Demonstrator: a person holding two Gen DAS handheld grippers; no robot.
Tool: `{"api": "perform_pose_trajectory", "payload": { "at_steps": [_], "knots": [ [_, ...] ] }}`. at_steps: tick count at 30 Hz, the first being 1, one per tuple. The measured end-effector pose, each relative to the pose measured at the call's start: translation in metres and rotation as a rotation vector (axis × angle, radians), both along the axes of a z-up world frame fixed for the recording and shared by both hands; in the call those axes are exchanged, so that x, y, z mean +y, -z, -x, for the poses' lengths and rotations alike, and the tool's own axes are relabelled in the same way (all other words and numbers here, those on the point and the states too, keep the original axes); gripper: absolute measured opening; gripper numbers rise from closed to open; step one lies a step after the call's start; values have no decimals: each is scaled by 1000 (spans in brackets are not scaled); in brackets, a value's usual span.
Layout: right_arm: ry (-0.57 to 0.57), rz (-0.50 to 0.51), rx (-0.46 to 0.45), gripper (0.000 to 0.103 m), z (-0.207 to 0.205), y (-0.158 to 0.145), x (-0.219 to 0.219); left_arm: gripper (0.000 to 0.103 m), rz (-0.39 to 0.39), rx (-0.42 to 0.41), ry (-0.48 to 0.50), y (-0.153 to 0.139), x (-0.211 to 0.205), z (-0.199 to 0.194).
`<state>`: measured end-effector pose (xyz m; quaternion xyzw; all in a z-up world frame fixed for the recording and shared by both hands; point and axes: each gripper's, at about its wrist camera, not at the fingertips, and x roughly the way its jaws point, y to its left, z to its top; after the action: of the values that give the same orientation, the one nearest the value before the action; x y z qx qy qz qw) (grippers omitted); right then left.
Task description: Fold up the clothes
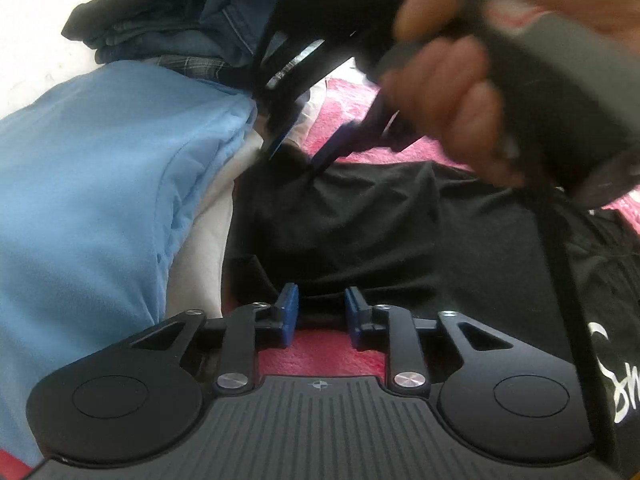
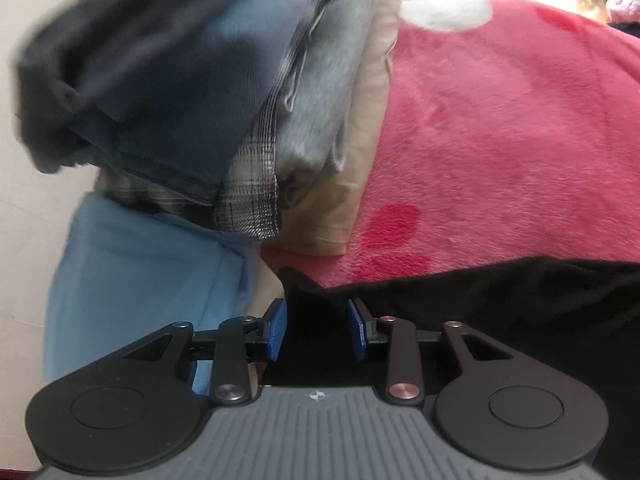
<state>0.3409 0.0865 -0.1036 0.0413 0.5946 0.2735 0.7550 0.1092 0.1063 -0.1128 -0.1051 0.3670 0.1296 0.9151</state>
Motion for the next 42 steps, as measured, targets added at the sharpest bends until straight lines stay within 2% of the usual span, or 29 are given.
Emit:
{"api": "perform_pose_trajectory", "payload": {
  "at_steps": [2,5,7,9,13,17,19,20,21,23,26,28,29,30,32,34,36,39,41,42],
  "knots": [
    [-3,34,1,32,-1,11,7,15,-16,-8,11,1,-1,1],
    [-2,58,-32,9,2,19,8,6,-50,-23,46,3,-4,2],
    [-2,11,-45,4,4,15,-1,3,-66,-41,58,0,-4,6],
    [16,-75,-56,4,6,7,-20,2,-97,-69,69,-5,-7,12],
    [60,-290,-96,4,15,-18,-78,2,-242,-167,174,-18,-26,29],
    [83,-474,-200,4,34,-42,-158,5,-408,-241,333,-26,-59,36],
    [125,-553,-226,7,38,-44,-196,12,-450,-250,413,-27,-71,41],
    [179,-566,-221,7,39,-35,-216,25,-463,-251,453,-27,-77,44],
    [234,-579,-216,10,40,-27,-236,35,-471,-252,493,-28,-82,46],
    [372,-601,-179,22,42,-2,-278,36,-480,-246,561,-27,-90,54],
    [573,-624,-96,24,47,36,-322,38,-486,-219,631,-25,-98,62],
    [651,-656,-76,28,55,47,-341,38,-466,-194,635,-25,-95,61],
    [656,-671,-70,30,58,46,-346,39,-450,-183,632,-25,-91,60],
    [646,-661,-67,35,57,46,-344,40,-427,-168,621,-26,-86,51],
    [581,-594,-69,36,55,34,-337,41,-363,-132,597,-29,-84,38],
    [498,-523,-76,37,51,21,-326,42,-272,-90,562,-31,-78,21],
    [446,-459,-69,40,48,11,-309,44,-144,-46,531,-31,-69,8],
    [449,-367,-43,40,35,8,-282,44,75,14,445,-31,-46,-12],
    [475,-351,-15,40,28,9,-275,45,158,22,398,-33,-35,-18],
    [489,-344,-1,40,25,10,-271,45,174,15,388,-33,-32,-18]
  ]
}}
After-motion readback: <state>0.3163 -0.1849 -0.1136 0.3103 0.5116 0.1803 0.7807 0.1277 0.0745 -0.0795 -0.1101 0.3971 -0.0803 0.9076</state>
